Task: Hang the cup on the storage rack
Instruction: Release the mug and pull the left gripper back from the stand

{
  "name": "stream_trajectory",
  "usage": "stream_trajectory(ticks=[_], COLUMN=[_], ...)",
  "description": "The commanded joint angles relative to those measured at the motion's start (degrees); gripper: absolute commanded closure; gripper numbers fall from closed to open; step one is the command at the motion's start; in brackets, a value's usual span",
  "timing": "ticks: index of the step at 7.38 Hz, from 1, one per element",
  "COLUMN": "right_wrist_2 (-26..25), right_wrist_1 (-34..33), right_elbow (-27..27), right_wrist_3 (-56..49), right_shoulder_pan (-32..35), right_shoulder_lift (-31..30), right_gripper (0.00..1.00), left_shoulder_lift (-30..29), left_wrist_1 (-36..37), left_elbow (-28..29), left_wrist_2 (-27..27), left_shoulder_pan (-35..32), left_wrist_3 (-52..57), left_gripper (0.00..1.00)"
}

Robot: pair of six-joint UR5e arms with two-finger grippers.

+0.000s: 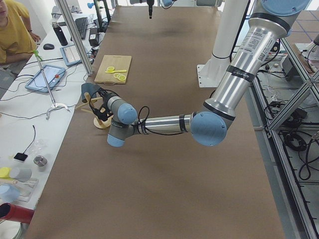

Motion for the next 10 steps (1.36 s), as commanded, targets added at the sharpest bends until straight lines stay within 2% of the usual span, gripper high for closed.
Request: stream_trajectory(ticks=[1,3,5,7,8,9,10], right_wrist_2=[0.06,0.49,0.50,0.32,-0.03,-0.03,-0.03], right_wrist_1=[-0.05,0.03,0.03,0.38,0.39,0.39,0.39], right_elbow=[-0.12,-0.21,-0.39,-0.47,-0.74,-1.78,-3.18], right_wrist_3=[-0.34,-0.87,-0.87,-1.13,-2.53,-5.24,-7.70], right_shoulder_pan=[0.25,2.09,2.19,2.62,3.32,4.98,6.65], right_shoulder_lift=[0.08,-0.01,-0.19,-0.28,-0.28,-0.10,0.07], right_gripper=[0.00,0.00,0.00,0.00,0.00,0.00,0.00], left_shoulder_lift=[2.67,6.52,9.35,10.93,11.98,13.30,14.53], left_wrist_1=[0.87,9.00,24.61,35.71,39.94,43.38,51.59], left_elbow=[-1.92,-3.23,-9.29,-9.40,-9.40,-9.92,-12.62], left_wrist_2=[-1.03,-1.12,-0.77,-0.24,1.76,4.39,2.42], left_shoulder_pan=[-1.87,-4.50,-7.75,-12.06,-13.30,-13.48,-13.40], left_wrist_3=[14.25,40.54,63.07,90.21,102.35,111.52,114.23], left_gripper=[0.01,0.01,0.01,0.01,0.01,0.01,0.01])
